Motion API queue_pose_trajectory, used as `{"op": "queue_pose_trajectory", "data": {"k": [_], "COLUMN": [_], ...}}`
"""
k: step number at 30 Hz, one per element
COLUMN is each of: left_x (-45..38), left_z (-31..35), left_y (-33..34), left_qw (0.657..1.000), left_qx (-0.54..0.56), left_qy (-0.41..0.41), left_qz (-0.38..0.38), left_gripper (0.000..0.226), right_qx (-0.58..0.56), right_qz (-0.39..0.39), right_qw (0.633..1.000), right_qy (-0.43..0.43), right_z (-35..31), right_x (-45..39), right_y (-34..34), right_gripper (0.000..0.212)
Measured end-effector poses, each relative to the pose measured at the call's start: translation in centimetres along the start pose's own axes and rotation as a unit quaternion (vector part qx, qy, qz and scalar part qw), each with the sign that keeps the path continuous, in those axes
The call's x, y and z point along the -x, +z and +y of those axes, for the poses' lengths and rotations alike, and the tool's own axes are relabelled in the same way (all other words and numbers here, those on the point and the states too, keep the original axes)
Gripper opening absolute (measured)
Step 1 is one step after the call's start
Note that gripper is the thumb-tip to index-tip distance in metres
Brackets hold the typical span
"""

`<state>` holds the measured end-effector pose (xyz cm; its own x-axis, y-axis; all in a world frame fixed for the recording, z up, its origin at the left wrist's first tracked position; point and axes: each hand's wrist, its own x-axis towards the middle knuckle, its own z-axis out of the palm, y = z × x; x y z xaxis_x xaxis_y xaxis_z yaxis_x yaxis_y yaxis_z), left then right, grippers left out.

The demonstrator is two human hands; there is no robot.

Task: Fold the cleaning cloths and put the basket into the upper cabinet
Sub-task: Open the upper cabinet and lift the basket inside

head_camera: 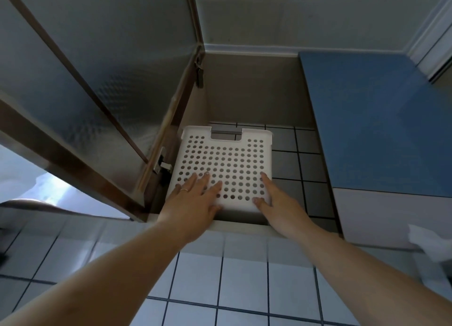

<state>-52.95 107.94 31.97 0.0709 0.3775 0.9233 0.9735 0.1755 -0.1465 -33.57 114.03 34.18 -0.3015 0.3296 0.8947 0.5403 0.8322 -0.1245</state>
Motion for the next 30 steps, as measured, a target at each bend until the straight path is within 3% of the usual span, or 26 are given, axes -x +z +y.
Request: {"op": "queue_pose_trajectory", "data": {"k": [10, 15, 19, 21, 27, 30], "left_x": [-0.1, 1.4, 5.8, 8.5, 15.5, 17.2], "left_z": [-0.5, 0.1, -0.2, -0.7, -3.3, -4.5], "left_y": [0.2, -0.6, -2.3, -3.2, -6.3, -8.7], "left_qw": [0.998, 0.986, 0.926, 0.897, 0.829, 0.773], "left_qx": [0.052, 0.165, 0.363, 0.415, 0.462, 0.48], "left_qy": [0.004, -0.018, -0.092, -0.145, -0.285, -0.34], "left_qz": [-0.031, 0.03, 0.049, 0.058, 0.136, 0.239], "left_gripper": [0.065, 0.06, 0.02, 0.011, 0.011, 0.038], "right_qx": [0.019, 0.04, 0.073, 0.068, 0.092, 0.083], "right_qz": [0.008, 0.023, 0.056, 0.054, 0.024, 0.009], "right_qw": [1.0, 0.999, 0.995, 0.992, 0.967, 0.952], "right_qy": [0.016, 0.005, -0.048, -0.086, -0.235, -0.295], "right_z": [-0.1, 0.0, -0.8, -2.0, -7.7, -10.5], "right_x": [-0.4, 0.1, 1.8, 3.0, 5.8, 7.3], "right_y": [0.5, 0.5, 0.6, 0.6, 0.6, 0.7], "right_gripper": [0.066, 0.064, 0.06, 0.059, 0.06, 0.061]}}
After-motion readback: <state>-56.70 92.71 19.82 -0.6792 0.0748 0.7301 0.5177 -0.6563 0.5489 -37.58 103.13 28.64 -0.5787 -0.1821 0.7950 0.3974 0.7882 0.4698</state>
